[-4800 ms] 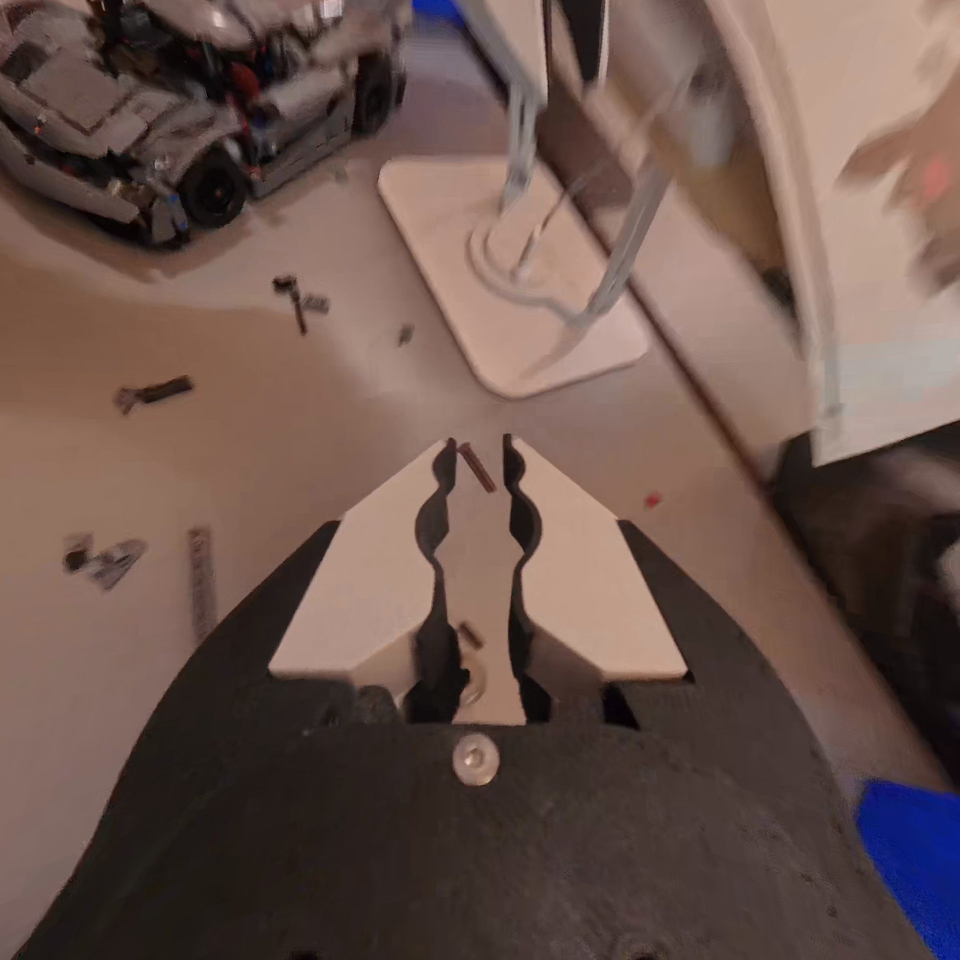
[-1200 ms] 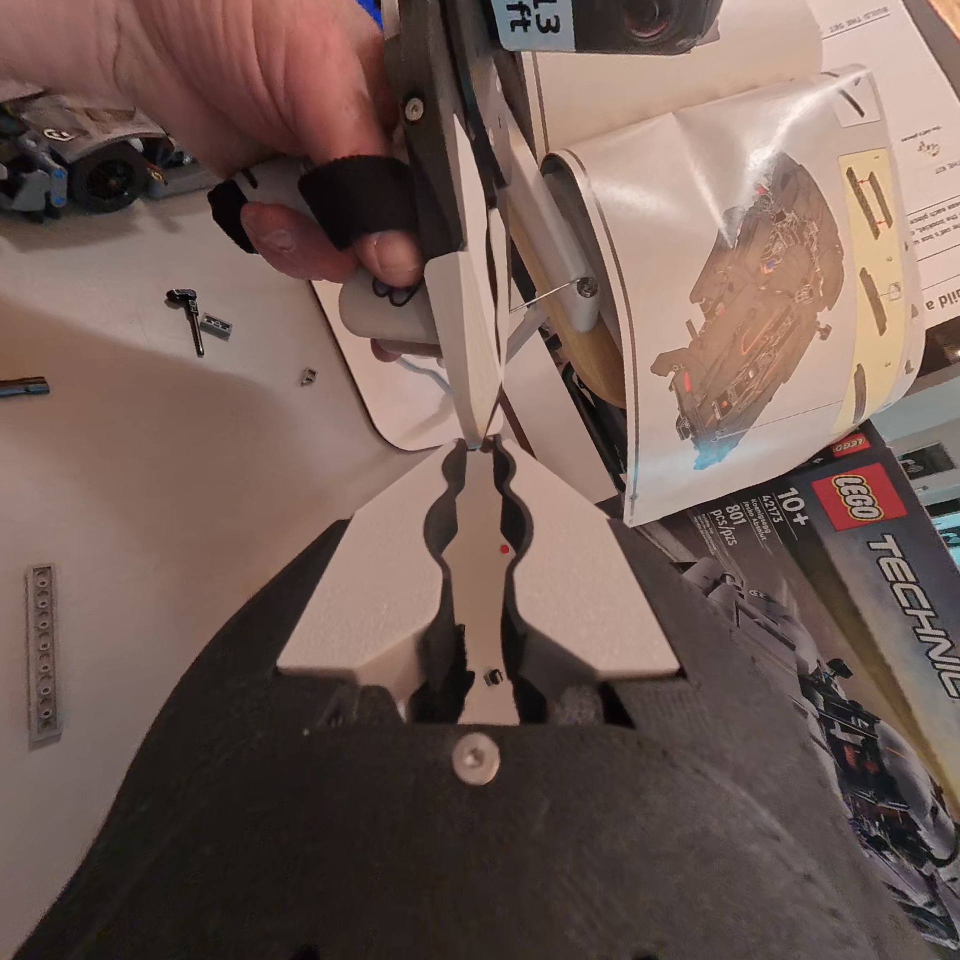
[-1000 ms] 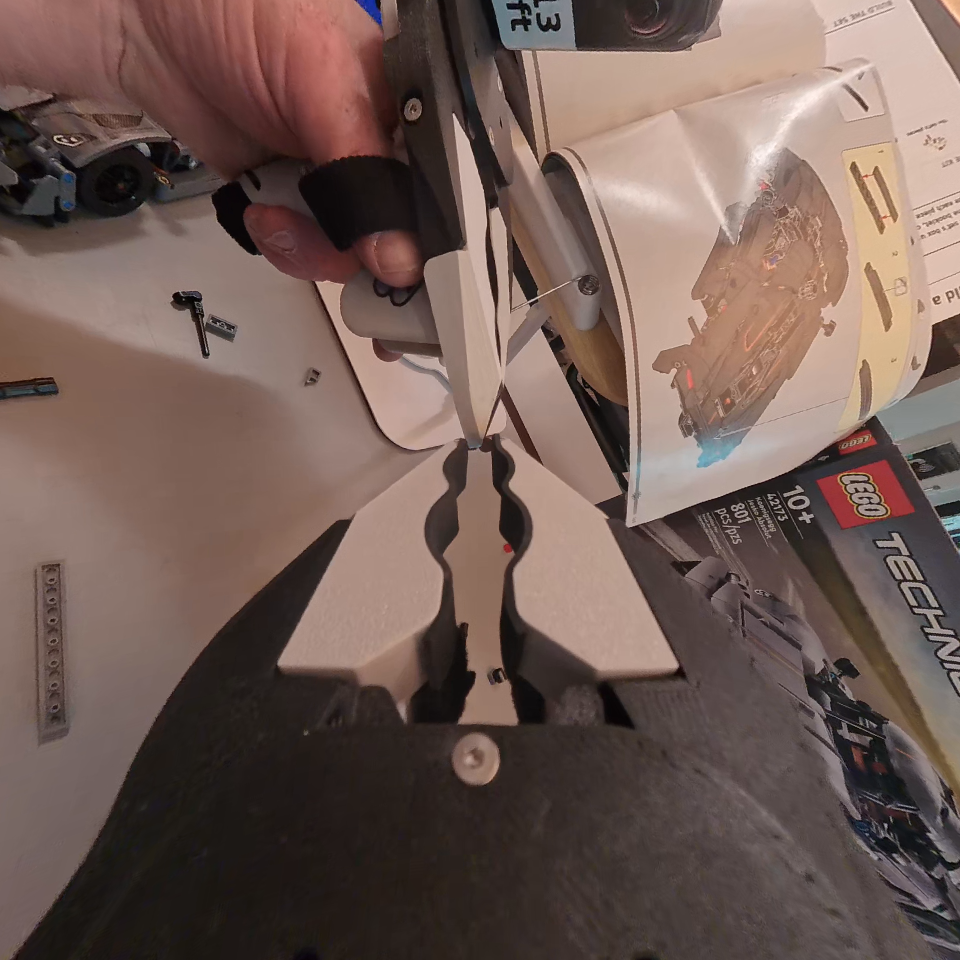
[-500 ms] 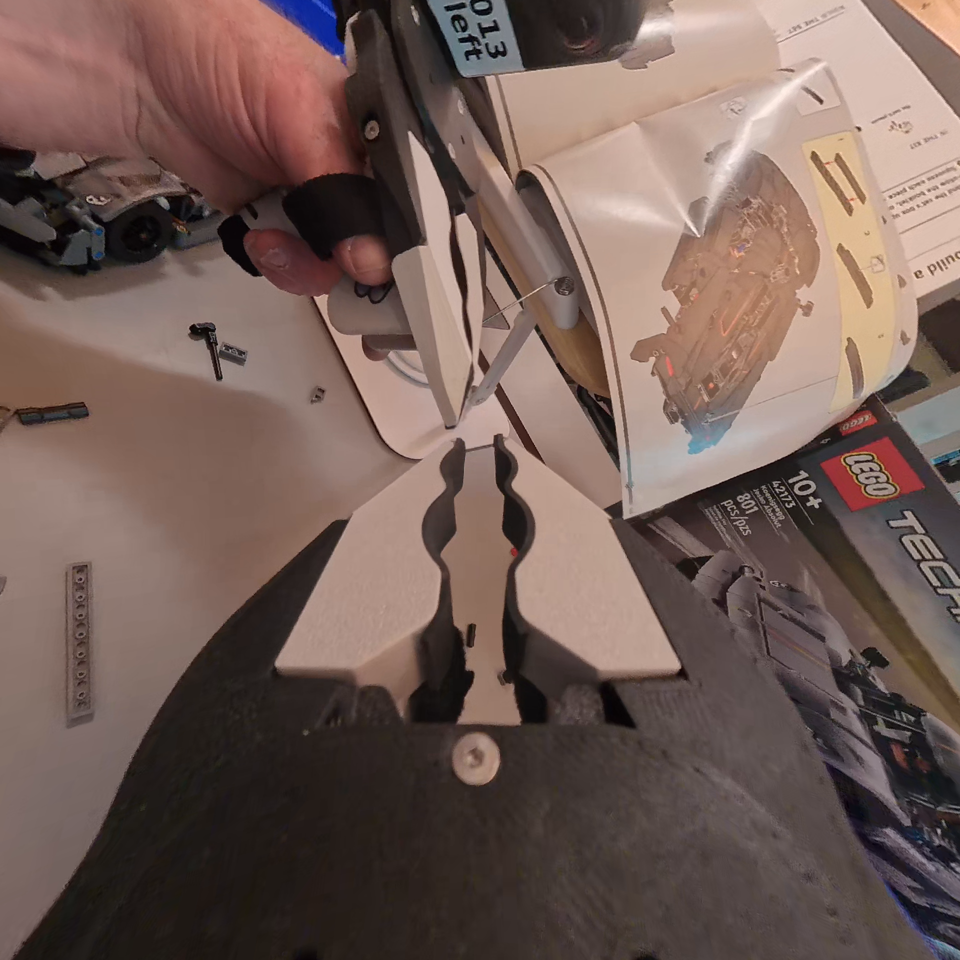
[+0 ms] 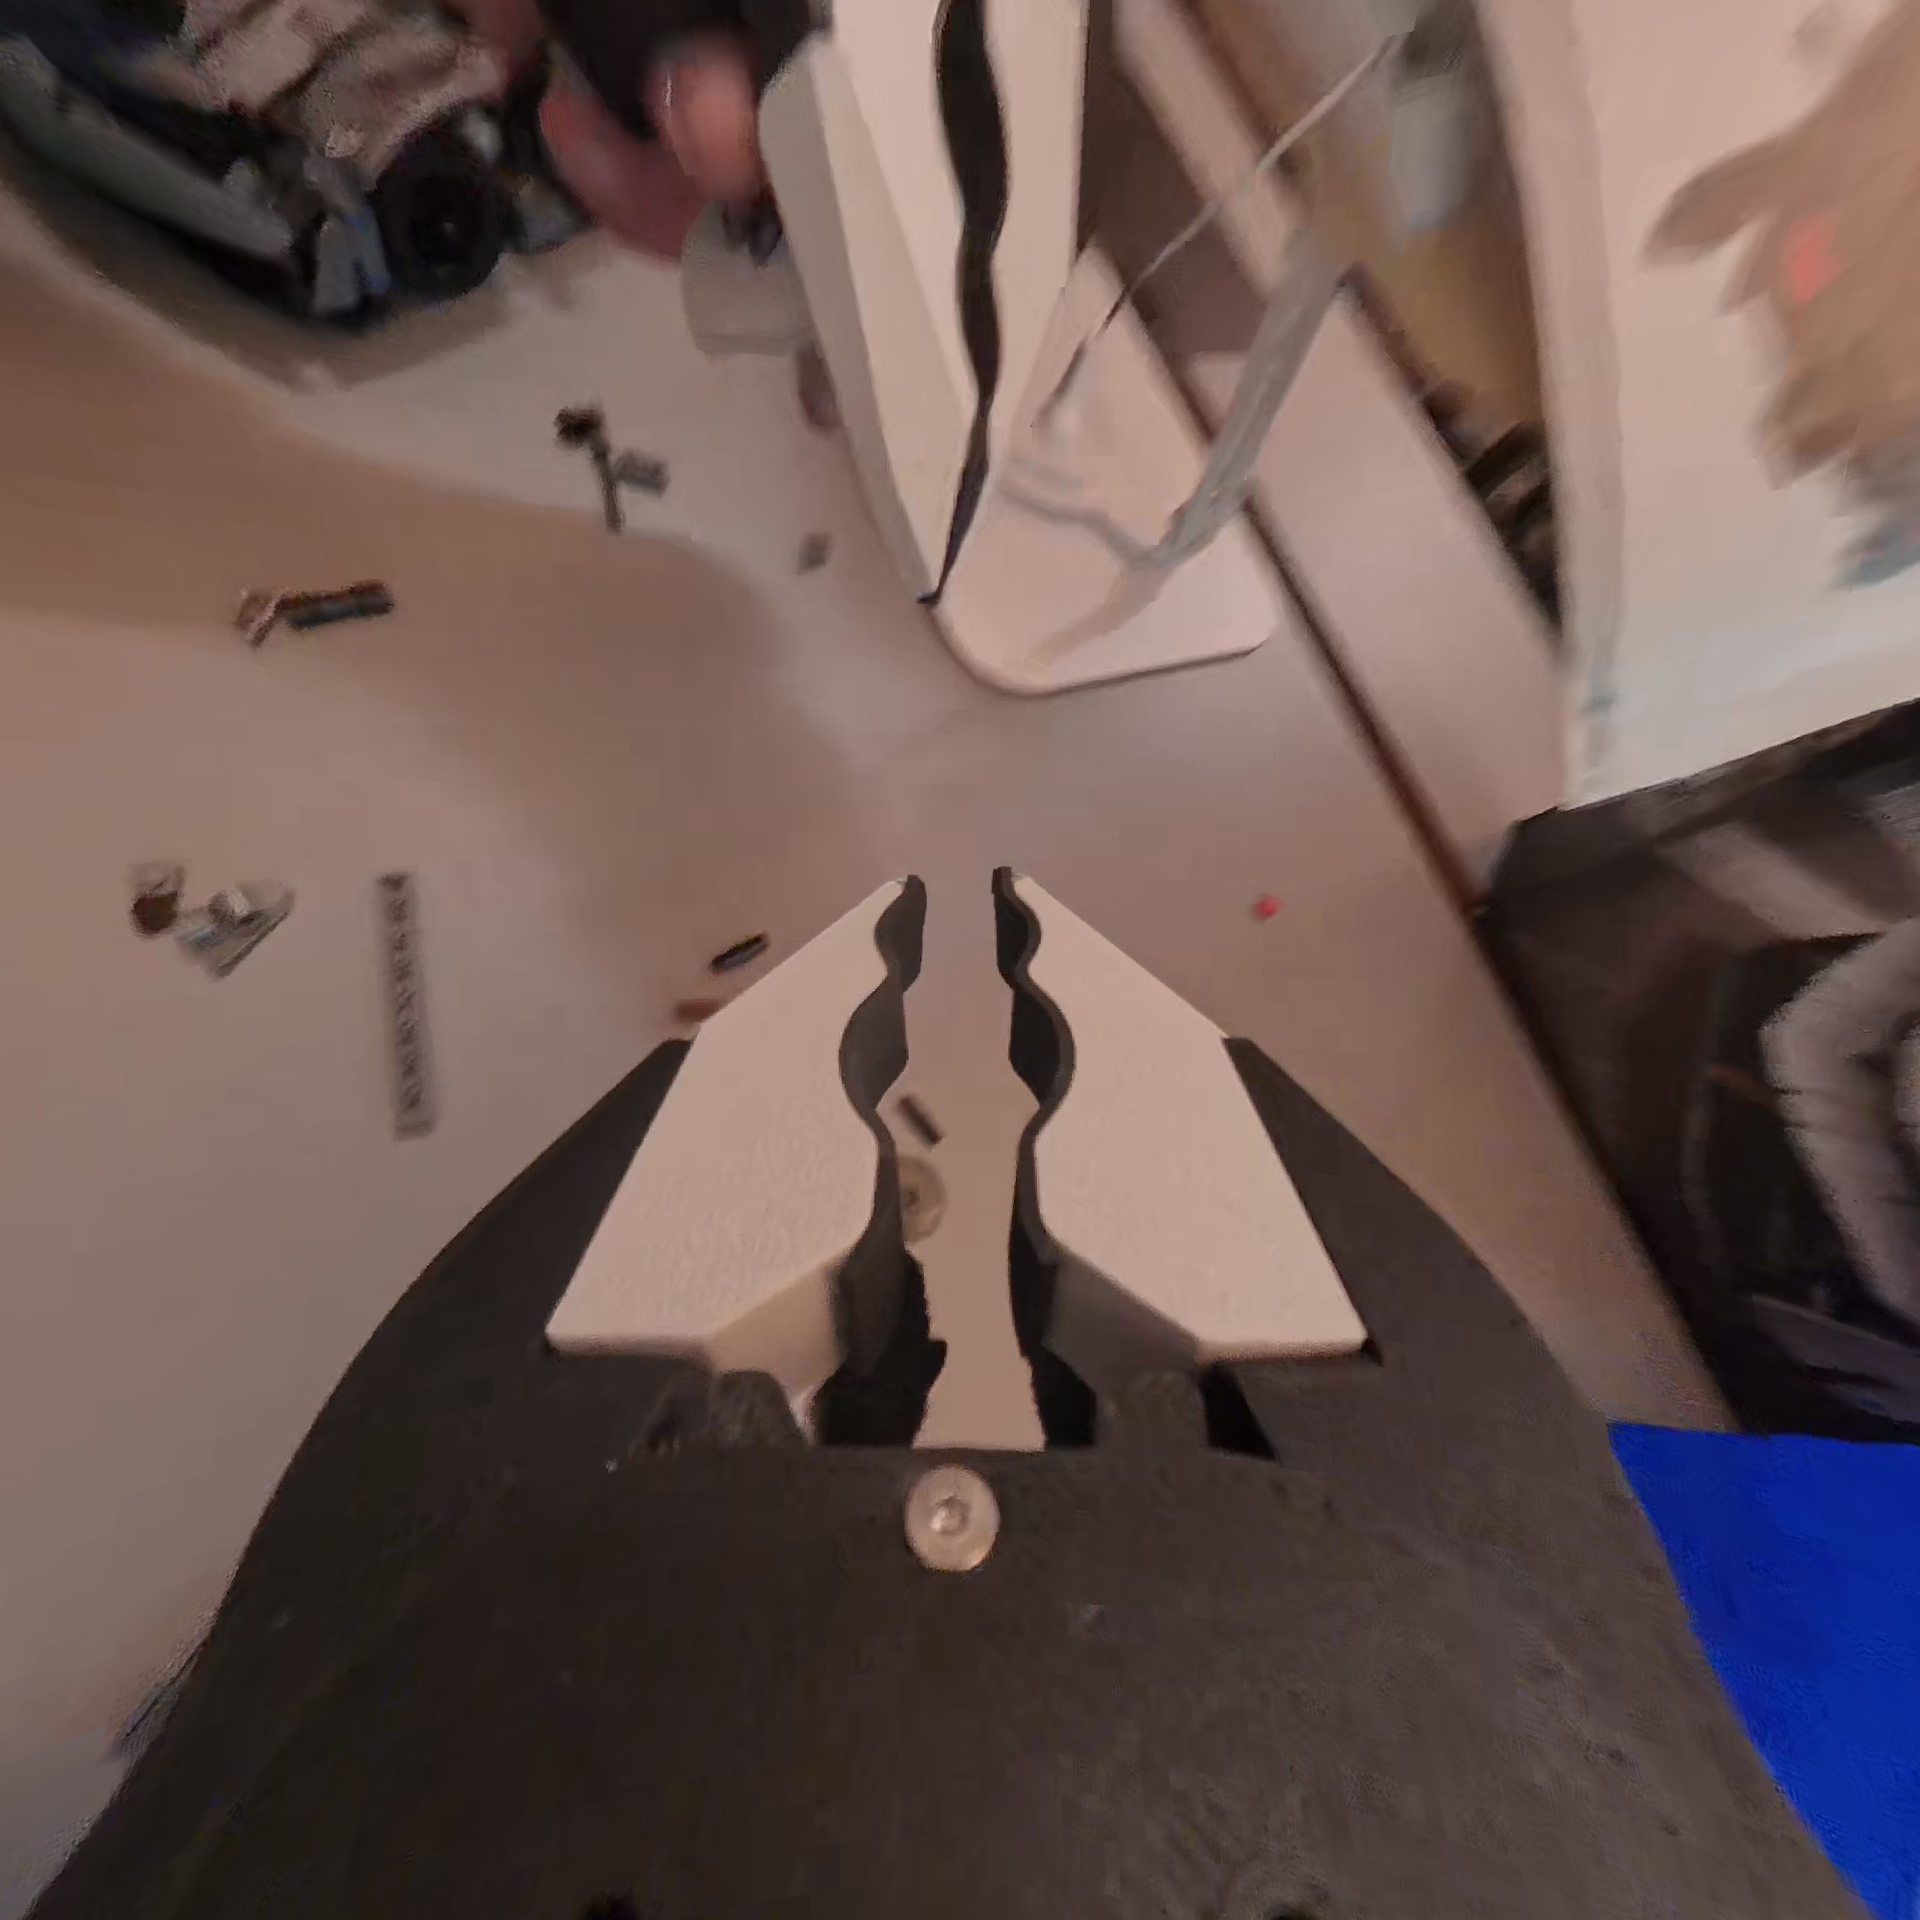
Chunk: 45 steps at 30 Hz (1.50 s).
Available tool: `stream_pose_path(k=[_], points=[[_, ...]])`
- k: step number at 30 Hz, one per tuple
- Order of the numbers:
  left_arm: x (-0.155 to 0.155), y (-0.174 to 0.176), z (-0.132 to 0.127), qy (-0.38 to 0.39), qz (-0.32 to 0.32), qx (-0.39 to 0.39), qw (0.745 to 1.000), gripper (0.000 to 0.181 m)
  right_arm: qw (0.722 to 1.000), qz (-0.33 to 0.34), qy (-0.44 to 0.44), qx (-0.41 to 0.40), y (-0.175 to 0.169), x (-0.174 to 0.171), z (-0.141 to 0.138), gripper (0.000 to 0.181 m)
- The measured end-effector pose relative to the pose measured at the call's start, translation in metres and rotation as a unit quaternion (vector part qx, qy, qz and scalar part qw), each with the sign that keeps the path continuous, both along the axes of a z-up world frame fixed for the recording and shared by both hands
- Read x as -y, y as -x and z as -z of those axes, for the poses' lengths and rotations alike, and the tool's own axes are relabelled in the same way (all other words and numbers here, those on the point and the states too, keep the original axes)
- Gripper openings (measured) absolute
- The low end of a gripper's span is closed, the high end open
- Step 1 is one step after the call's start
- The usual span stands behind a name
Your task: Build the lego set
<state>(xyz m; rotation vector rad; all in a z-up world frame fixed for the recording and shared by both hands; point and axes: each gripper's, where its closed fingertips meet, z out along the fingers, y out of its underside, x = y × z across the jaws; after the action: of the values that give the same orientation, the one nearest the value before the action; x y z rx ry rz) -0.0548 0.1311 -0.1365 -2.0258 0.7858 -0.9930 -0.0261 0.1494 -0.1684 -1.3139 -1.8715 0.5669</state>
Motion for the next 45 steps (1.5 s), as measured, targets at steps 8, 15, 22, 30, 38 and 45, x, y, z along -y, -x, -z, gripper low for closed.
stream_pose_path(k=[8, 15, 22, 30, 38, 45], points=[[0.01, -0.011, 0.045, 0.072, 0.034, -0.063, 0.995, 0.005, 0.99, -0.06, 0.05, 0.117, -0.007, 0.028, 0.053, 0.014], [0.011, -0.011, 0.067, 0.099, 0.036, -0.093, 0.99, 0.008, 0.979, -0.085, 0.069, 0.173, -0.012, 0.039, 0.079, 0.014], [0.011, -0.008, 0.078, 0.11, 0.032, -0.115, 0.987, 0.011, 0.973, -0.09, 0.082, 0.194, -0.014, 0.042, 0.09, 0.015], [0.012, -0.006, 0.09, 0.123, 0.03, -0.137, 0.982, 0.017, 0.976, -0.088, 0.081, 0.182, -0.01, 0.04, 0.086, 0.017], [0.013, -0.005, 0.096, 0.129, 0.029, -0.155, 0.979, 0.021, 0.973, -0.076, 0.092, 0.198, -0.025, 0.037, 0.08, 0.02], [0.013, -0.006, 0.099, 0.132, 0.028, -0.161, 0.978, 0.025, 0.951, -0.09, 0.147, 0.255, -0.062, 0.047, 0.088, 0.018]])
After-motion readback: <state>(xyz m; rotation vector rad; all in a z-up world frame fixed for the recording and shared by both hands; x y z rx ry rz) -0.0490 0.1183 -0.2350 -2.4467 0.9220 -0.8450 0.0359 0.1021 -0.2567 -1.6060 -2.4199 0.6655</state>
